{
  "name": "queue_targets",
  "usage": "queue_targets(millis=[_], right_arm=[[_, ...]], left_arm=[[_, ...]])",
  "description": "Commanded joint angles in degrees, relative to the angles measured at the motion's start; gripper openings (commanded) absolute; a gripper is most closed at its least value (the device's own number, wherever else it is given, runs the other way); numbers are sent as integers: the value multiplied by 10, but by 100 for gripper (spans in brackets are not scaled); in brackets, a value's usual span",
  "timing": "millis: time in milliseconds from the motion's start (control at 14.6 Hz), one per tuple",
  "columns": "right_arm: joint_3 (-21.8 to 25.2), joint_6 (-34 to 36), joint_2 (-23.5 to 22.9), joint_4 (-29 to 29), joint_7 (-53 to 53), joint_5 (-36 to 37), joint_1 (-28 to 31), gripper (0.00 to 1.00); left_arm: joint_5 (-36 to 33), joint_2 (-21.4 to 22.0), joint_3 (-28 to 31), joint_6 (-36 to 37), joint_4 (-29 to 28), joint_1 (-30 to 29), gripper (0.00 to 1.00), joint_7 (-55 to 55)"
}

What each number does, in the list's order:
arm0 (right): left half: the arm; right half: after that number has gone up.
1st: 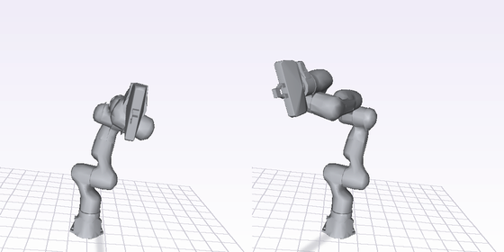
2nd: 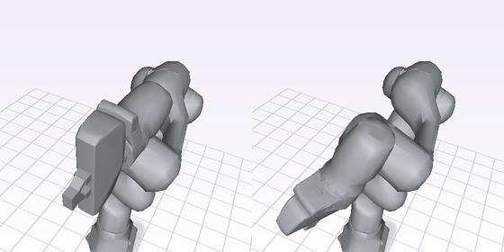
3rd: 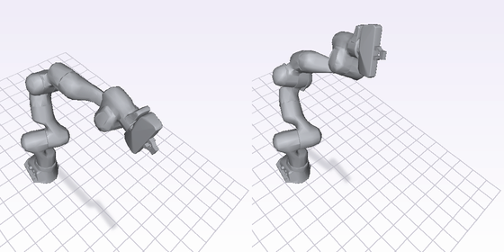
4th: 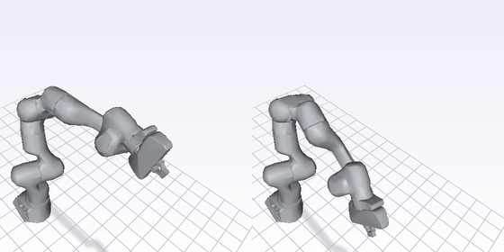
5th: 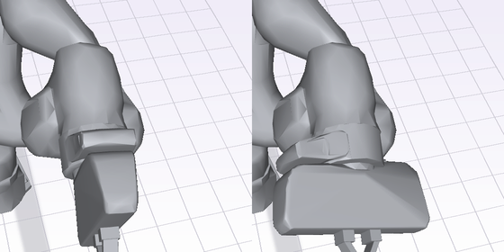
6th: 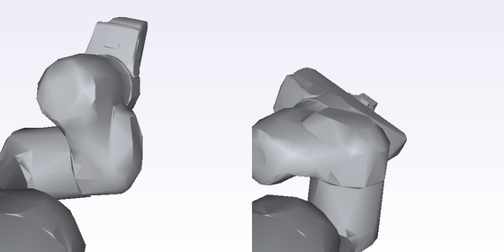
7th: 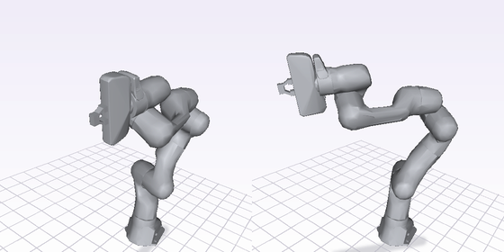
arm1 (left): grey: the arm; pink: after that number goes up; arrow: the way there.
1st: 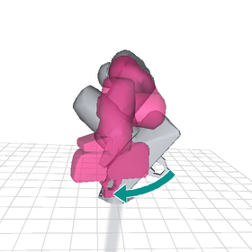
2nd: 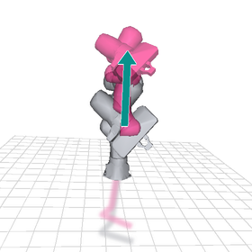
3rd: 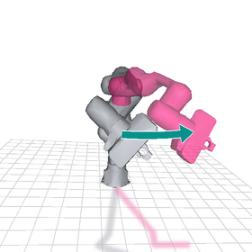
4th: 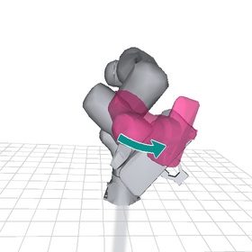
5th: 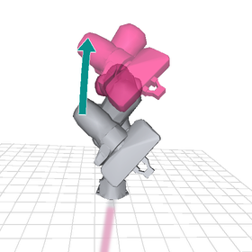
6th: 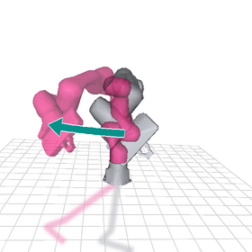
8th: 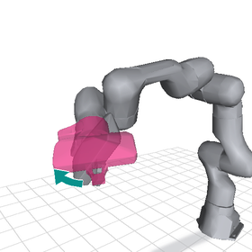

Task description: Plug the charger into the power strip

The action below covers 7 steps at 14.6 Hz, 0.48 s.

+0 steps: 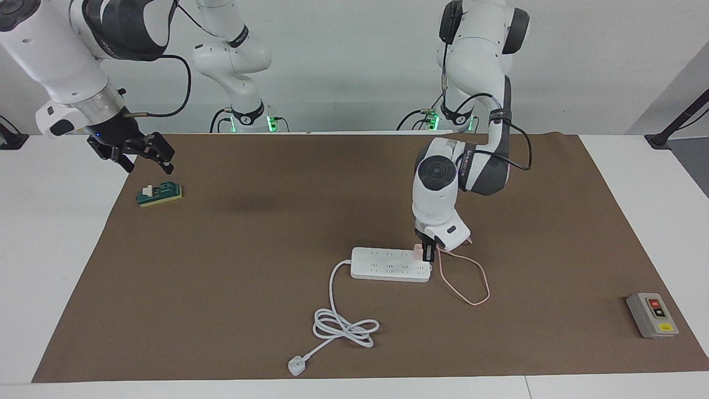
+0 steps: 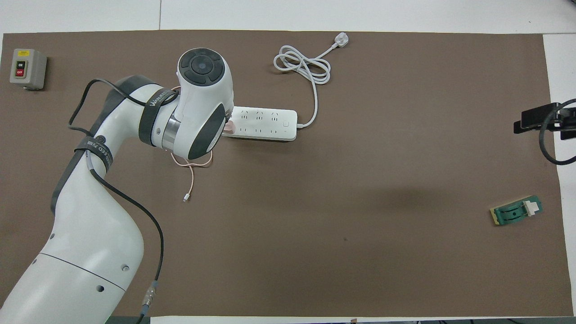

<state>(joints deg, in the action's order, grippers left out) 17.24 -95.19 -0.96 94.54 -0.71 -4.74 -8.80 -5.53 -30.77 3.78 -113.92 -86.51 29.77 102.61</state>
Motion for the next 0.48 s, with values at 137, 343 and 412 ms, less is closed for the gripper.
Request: queue_targets(millis=[137, 343, 412], right_arm=[[-3, 3, 6, 1, -14, 6, 2, 100], [-3, 3, 7, 1, -14, 6, 4, 100], [-3, 3, 7, 1, -14, 6, 6, 100]], left_arm=[[9, -6, 0, -68, 15, -3, 64, 2], [12, 10, 2, -35, 21, -4, 100, 0], [15, 17, 2, -21, 25, -9, 100, -7]])
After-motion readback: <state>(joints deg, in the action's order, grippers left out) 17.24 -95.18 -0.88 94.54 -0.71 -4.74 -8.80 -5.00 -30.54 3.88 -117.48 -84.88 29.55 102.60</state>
